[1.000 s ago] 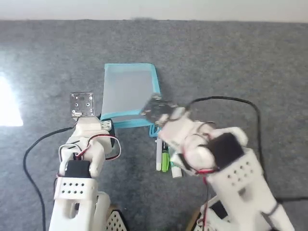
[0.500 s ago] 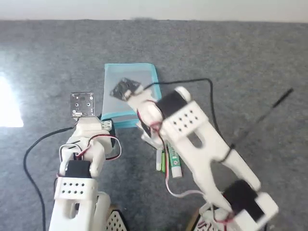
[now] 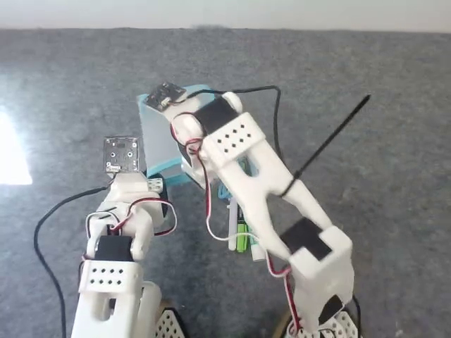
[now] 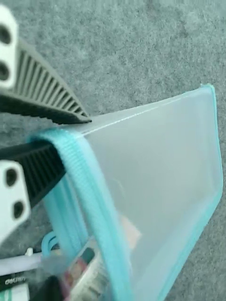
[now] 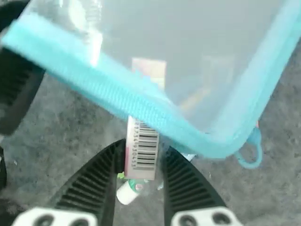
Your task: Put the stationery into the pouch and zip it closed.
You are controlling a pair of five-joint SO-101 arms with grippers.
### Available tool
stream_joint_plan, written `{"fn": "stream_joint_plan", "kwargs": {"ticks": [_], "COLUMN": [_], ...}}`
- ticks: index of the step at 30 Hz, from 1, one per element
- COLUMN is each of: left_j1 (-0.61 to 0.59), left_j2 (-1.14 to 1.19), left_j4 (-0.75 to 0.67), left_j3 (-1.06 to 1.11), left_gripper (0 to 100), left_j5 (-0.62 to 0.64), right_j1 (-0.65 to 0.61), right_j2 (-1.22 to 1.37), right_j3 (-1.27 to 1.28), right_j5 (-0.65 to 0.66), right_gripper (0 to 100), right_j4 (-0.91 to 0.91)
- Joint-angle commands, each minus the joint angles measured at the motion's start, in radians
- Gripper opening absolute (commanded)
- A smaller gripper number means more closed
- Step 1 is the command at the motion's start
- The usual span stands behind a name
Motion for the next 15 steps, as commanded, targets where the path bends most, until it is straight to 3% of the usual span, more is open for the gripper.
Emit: {"fn": "stream_joint_plan", "kwargs": {"ticks": [1, 5, 11, 15], "left_j1": [0.015, 0.015, 0.015, 0.015], "left_j2": [-0.015, -0.015, -0.015, -0.015], "left_j4": [-0.018, -0.018, -0.020, -0.018], "left_j3": [-0.005, -0.005, -0.004, -0.004], "left_gripper": [1, 1, 1, 1], "left_j5": [-0.012, -0.012, -0.014, -0.014], "right_j1": [0.025, 0.053, 0.028, 0.028], "right_j2": [0.024, 0.056, 0.059, 0.064], "right_j3": [-0.140, -0.258, -0.296, -0.295], "right_j5": [-0.049, -0.068, -0.051, -0.052], "right_gripper": [0.9, 1.9, 20.2, 19.8], "right_j4": [0.027, 0.025, 0.024, 0.001]}}
